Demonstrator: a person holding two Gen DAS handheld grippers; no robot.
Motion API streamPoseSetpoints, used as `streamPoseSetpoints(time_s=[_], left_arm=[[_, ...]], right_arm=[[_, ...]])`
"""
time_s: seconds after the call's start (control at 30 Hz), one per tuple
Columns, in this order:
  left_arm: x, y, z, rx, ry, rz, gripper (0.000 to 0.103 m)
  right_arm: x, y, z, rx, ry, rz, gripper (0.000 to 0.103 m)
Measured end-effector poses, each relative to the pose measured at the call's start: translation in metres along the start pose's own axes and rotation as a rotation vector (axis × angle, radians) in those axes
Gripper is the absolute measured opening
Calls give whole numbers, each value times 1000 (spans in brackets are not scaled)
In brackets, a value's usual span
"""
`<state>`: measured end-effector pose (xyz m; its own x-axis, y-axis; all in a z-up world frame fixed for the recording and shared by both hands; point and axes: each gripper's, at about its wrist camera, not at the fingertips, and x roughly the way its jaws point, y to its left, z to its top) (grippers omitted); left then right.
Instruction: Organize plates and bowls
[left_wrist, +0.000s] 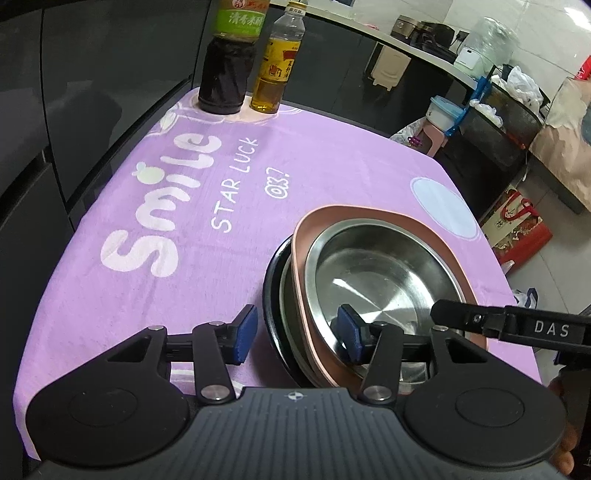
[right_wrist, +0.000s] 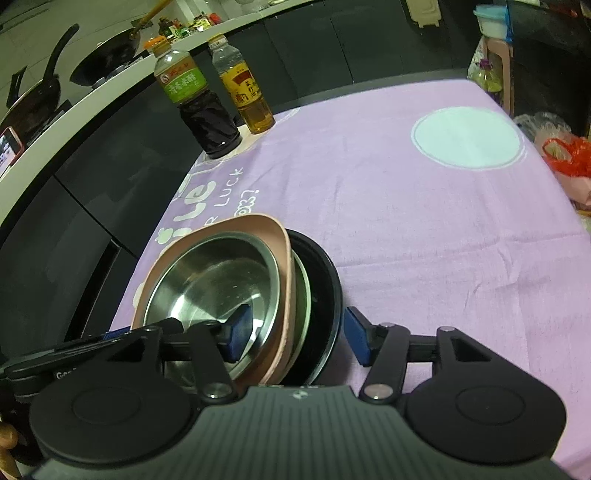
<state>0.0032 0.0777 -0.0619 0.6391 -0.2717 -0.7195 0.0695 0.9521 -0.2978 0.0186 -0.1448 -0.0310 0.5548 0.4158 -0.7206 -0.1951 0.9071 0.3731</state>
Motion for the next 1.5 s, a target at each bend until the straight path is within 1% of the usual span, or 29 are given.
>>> streamPoseSetpoints(time_s=[0.27,0.43,0.63,0.97,1.0,1.07,1.1,1.13,1.27,1.4,1.5], left_arm=[[2,1,0,3,-15,6,51],[5,4,1,-15,-26,18,58],[7,9,2,-45,-27,13,62],[12,28,3,-188,21,-54,65],[13,29,3,-200,27,-64,64],[14,31,3,-216,32,-95,55],[12,31,3,-209,28,-124,42],[11,29,4,-196,26,-139,39],[8,19,2,-148,3,-102,39],[7,16,1,-136,-9,-88,39],[7,15,2,-132,-9,-83,39]], right_arm=[[11,-6,0,37,40,26,55],[14,-8,1,54,40,40,56],[15,-9,1,62,41,47,57],[15,-10,2,64,45,52,57],[15,-10,2,65,45,52,57],[16,-9,3,63,45,54,57],[16,-9,3,61,44,53,57],[17,-8,3,57,43,52,57],[14,-2,2,15,35,39,57],[12,3,-1,-16,20,22,57],[13,4,1,-17,20,15,57]])
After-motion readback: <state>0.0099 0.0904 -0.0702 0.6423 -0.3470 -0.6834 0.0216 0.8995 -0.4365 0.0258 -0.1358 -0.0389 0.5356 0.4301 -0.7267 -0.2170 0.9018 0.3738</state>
